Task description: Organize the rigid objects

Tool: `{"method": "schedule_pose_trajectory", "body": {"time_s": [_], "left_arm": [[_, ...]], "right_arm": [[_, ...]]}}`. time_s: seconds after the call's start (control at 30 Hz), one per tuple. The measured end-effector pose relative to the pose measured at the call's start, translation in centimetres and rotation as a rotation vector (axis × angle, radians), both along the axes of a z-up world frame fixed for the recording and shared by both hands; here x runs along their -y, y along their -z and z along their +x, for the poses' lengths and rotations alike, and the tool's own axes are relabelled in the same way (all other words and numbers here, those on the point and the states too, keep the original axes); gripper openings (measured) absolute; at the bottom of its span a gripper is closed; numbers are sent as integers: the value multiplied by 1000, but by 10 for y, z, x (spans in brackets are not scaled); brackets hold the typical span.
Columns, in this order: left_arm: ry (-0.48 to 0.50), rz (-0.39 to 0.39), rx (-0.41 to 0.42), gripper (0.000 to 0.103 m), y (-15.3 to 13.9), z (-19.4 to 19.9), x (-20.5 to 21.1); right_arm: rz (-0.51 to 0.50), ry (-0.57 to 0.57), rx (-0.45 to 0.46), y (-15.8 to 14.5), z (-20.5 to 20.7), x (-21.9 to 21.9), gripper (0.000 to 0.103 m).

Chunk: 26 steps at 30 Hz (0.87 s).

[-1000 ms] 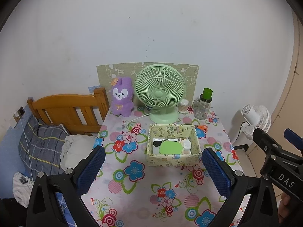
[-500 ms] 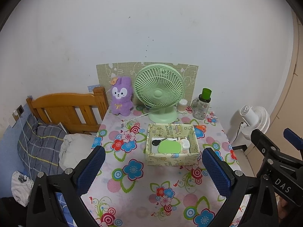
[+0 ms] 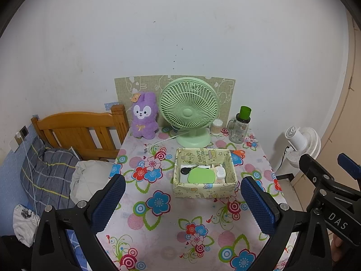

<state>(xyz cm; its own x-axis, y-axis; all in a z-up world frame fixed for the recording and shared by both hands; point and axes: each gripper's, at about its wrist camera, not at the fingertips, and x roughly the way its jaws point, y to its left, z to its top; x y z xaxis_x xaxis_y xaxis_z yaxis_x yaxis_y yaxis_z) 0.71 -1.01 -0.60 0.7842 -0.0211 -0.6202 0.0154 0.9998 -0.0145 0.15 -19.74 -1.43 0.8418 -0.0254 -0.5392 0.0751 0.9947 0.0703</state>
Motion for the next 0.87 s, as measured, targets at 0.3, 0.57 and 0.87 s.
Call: {"method": "schedule_pose_trajectory", "body": {"time_s": [0.3,0.57,0.87], "left_arm": [[-2,-5,-2,103,0,0,-1],[4,4,-8,103,2,2,-1],[6,10,-14,103,4,3,0]], "right_arm": [[12,-1,-11,0,-1,-1,103],[33,3,-25,1,2,1,103],[33,6,-26,4,4,2,103]]}}
